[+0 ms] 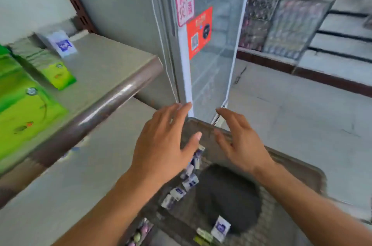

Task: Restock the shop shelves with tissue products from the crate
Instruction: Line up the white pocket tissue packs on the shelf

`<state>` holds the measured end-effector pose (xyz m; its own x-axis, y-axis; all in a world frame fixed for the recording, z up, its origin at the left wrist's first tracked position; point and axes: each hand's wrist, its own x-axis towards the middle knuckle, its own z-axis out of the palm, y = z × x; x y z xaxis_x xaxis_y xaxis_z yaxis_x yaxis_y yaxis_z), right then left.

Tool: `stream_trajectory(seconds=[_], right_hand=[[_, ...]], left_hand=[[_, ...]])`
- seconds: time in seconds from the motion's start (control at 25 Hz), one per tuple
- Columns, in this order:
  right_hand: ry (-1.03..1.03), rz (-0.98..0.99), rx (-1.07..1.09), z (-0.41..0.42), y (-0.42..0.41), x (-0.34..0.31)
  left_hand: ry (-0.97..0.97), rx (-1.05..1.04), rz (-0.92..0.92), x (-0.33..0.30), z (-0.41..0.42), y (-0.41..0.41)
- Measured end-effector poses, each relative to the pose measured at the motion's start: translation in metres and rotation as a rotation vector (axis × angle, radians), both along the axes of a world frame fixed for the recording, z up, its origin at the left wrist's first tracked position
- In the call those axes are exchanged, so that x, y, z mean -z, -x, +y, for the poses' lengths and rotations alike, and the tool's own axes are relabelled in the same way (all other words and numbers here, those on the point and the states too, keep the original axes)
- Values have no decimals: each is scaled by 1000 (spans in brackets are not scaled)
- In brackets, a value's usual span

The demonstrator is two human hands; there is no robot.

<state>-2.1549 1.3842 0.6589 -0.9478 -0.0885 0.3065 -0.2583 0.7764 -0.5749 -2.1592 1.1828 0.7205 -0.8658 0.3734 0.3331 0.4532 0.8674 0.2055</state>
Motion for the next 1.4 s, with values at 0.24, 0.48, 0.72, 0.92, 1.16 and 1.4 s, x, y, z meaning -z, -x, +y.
stream_trajectory(seconds=[0.24,0.48,0.72,0.92,1.16,1.4], right_hand=[[-74,-497,219,42,-76,100],[-221,-1105,62,30,-103,224],[-556,-999,-271,10,-85,315],[-716,-844,-550,-3,-78,359],[-449,-945,-219,9,-82,367],[875,-1005,317,-6,-27,281]], left_hand=[[11,94,-324,108,9,-28],[139,75,-749,198,24,-54],[152,-15,-976,248,29,-42],[151,-67,-1094,273,28,-30],[64,-115,-1150,277,26,-25],[-190,-270,-1161,273,25,-9]])
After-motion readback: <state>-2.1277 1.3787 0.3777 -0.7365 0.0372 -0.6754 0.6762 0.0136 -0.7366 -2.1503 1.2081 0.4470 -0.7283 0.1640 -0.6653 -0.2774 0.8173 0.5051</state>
